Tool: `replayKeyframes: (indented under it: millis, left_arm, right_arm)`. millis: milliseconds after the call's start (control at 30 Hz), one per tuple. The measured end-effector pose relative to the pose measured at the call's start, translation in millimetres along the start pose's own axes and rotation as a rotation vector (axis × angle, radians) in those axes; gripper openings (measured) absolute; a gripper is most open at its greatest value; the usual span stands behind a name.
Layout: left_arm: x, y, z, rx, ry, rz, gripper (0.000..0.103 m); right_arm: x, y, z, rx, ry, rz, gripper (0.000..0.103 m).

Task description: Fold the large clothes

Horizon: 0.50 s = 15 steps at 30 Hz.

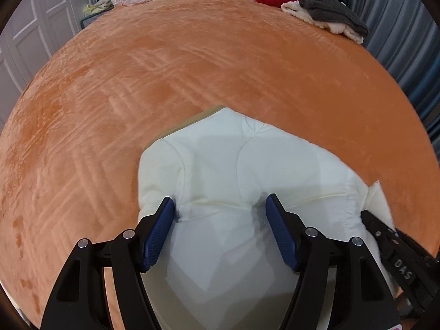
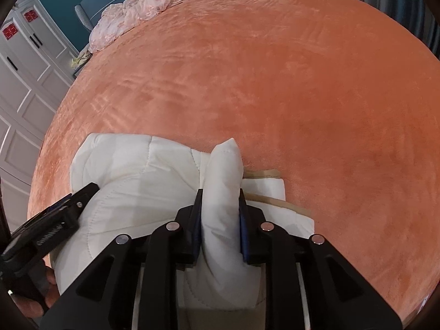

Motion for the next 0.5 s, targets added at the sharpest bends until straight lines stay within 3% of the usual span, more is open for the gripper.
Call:
replayKeyframes:
  millis: [500]
  left_arm:
    - [22.4,8.3,-3.7,0.019,-0.06,-0.042,0.067]
  right_arm:
    - [20.9,2.6,0.2,-0.006,-0.009,-0.047,0.021]
Point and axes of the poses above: each gripper's, at about its wrist camera, not at the fingertips, and x roughly the way its jaws point, z to its left, y to its underside, the point moved 3 cm from there along x, roughly the way its jaws point, and after that the axes turned 13 degrees about -z, right-handed, at the moved point
